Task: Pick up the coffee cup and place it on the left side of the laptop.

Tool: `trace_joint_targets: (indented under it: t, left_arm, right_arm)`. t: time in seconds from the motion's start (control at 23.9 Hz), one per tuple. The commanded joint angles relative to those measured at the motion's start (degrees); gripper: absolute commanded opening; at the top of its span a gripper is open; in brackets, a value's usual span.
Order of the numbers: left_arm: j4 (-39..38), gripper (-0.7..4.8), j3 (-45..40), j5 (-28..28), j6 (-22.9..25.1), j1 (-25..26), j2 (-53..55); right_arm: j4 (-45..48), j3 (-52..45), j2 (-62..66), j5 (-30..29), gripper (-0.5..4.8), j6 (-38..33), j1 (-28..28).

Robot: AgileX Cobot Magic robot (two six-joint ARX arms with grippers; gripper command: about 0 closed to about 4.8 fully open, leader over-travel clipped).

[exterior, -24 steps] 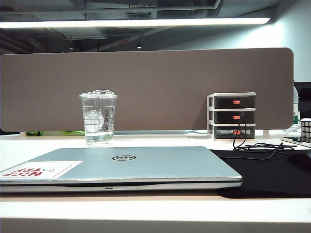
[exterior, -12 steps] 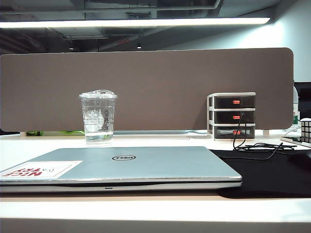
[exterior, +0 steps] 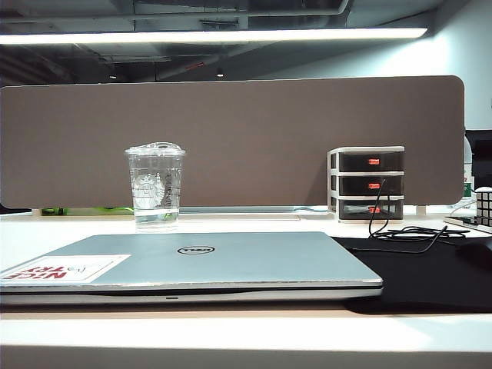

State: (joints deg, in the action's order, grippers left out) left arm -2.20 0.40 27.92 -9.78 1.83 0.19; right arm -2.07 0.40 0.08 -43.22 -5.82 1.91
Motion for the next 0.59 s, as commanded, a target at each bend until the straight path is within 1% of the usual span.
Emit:
trace_joint_targets:
  t: [0.04, 0.13, 0.29, 0.38, 0.42, 0.5, 0.59]
  left_arm:
    - [1.20, -0.05, 0.04, 0.24, -1.25, -0.07, 0.11]
    - [2.40, -0.05, 0.04, 0.17, -2.84, -0.04, 0.11]
    - [3.61, -0.05, 0.02, 0.15, -3.04, -0.04, 0.11]
    - [4.79, -0.05, 0.02, 0.33, -5.68, -0.04, 0.11]
    - [4.98, -0.05, 0.02, -1.25, -8.50, -0.04, 0.11]
    - [4.87, -0.05, 0.02, -3.80, -11.58, -0.04, 0.11]
    - [5.11, -0.05, 0.02, -4.76, -11.91, -0.11, 0.11]
  right_arm:
    - [0.57, -0.37, -0.11, -0.39, -0.01, -0.22, -0.02]
    - [0.59, -0.37, -0.11, -0.39, -0.01, -0.24, -0.02]
    - [0.57, -0.37, -0.11, -0.42, -0.01, -0.46, -0.02]
    - [0.59, -0.37, -0.11, -0.42, -0.01, -0.68, -0.02]
    - [0.59, -0.37, -0.11, -0.39, -0.01, -0.66, -0.02]
    - [0.63, -0.37, -0.11, -0.37, -0.01, -0.66, -0.02]
    - [0.63, -0.37, -0.11, -0.39, -0.01, -0.66, -0.02]
